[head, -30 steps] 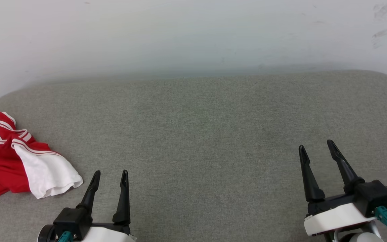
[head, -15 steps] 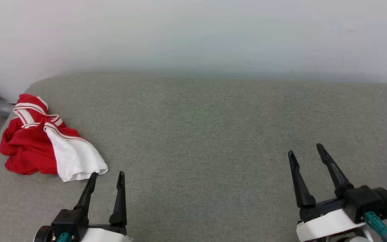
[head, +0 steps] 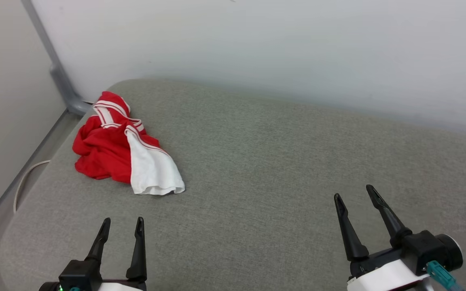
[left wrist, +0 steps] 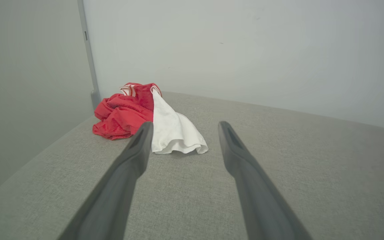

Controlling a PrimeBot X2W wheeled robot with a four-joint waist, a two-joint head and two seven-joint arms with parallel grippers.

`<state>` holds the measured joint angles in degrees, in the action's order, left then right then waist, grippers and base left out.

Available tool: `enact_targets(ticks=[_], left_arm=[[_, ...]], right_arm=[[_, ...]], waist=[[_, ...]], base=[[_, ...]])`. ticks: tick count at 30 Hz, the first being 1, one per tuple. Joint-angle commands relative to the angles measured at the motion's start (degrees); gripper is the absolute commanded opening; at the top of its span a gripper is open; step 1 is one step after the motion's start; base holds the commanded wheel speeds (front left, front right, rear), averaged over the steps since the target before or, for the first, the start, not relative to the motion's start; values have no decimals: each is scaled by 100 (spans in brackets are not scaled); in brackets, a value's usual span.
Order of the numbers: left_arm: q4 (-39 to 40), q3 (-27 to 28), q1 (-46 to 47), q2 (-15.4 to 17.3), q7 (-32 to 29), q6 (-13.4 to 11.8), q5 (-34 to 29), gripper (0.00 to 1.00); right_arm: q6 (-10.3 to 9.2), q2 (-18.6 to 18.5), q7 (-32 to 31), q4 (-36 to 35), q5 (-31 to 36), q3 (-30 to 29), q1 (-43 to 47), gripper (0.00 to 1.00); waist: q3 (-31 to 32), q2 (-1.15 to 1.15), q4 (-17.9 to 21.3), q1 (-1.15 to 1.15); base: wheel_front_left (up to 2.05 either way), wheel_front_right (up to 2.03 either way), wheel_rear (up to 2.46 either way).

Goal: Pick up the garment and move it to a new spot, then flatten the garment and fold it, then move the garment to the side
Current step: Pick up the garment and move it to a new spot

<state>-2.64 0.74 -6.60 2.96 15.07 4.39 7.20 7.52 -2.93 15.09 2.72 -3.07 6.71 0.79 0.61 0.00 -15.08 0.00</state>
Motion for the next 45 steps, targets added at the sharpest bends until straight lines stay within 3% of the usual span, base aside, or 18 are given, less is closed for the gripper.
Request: enact_targets(ticks=[1,13,27,31,34,41,45], left_arm=[[0,5,-34,-11,16,22,-29,100],[13,75,-107,-12,16,46,-57,100],[-195,420,276,21,15,164,62,100],[-735,447,792,305,15,259,243,100],[-1168,366,1461,724,-250,296,454,100],[-1879,-188,3033,1963,-1531,308,957,100],[-2182,-612,3757,2580,-2381,303,1614,100]], right_arm=[[-6,9,12,6,-23,20,63,100],[-6,8,12,164,-83,217,53,100],[-6,8,12,89,200,154,-171,100],[-6,8,12,23,382,76,-329,100],[-6,8,12,-21,485,41,-463,100],[-6,7,12,-172,726,-44,-811,100],[-6,8,12,-254,797,-76,-984,100]], waist=[[59,0,-251,0],[42,0,-656,0],[-370,0,-357,0],[-730,0,-144,0],[-1056,0,22,0],[-1831,0,404,0],[-2208,0,612,0]], base=[[0,0,0],[0,0,0],[0,0,0],[0,0,0],[0,0,0],[0,0,0],[0,0,0]])
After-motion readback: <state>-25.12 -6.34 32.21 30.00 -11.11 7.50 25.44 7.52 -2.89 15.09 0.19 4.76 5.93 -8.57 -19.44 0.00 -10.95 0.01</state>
